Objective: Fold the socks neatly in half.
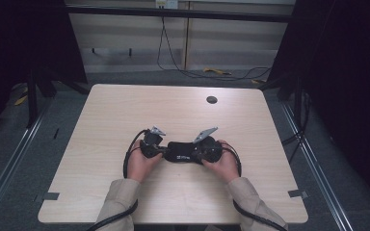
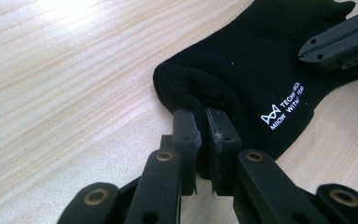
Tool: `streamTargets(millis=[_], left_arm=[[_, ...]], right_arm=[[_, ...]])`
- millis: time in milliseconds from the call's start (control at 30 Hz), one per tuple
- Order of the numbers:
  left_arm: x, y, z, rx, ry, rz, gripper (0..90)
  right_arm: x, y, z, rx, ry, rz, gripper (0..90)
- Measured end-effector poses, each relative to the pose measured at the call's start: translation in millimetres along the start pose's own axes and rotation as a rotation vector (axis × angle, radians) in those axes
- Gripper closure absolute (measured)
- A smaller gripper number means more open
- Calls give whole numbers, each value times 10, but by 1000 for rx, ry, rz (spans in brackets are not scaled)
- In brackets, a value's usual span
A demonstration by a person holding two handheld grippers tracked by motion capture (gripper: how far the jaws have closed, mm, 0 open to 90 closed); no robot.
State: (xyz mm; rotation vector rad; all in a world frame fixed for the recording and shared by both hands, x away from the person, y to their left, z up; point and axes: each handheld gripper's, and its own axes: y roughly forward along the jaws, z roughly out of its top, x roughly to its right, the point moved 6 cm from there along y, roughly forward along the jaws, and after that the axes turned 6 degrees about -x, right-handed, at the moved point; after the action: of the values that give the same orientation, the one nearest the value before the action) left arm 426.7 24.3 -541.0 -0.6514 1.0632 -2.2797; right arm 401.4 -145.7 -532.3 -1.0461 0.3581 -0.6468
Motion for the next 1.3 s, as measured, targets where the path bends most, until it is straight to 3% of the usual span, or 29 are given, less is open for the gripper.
streamTargets(millis=[100, 200, 700, 1100, 1233, 1300], left_arm=[[-14, -19, -9, 15, -25, -16, 839], [-11, -43, -8, 24, -25, -23, 841], [44, -306, 137, 32, -6, -45, 848], [-3, -378, 115, 13, 2, -37, 848], [7, -400, 122, 9, 9, -45, 848], [26, -402, 137, 10, 13, -49, 848]], right_arm=[[1, -1, -1, 1, -2, -6, 900], [1, 0, 0, 3, -4, -12, 900], [-65, -8, 79, 11, -16, -16, 900], [-12, -164, 94, 35, -14, -29, 900], [-20, -158, 118, 39, -11, -28, 900], [-73, -108, 193, 56, -20, -5, 900]])
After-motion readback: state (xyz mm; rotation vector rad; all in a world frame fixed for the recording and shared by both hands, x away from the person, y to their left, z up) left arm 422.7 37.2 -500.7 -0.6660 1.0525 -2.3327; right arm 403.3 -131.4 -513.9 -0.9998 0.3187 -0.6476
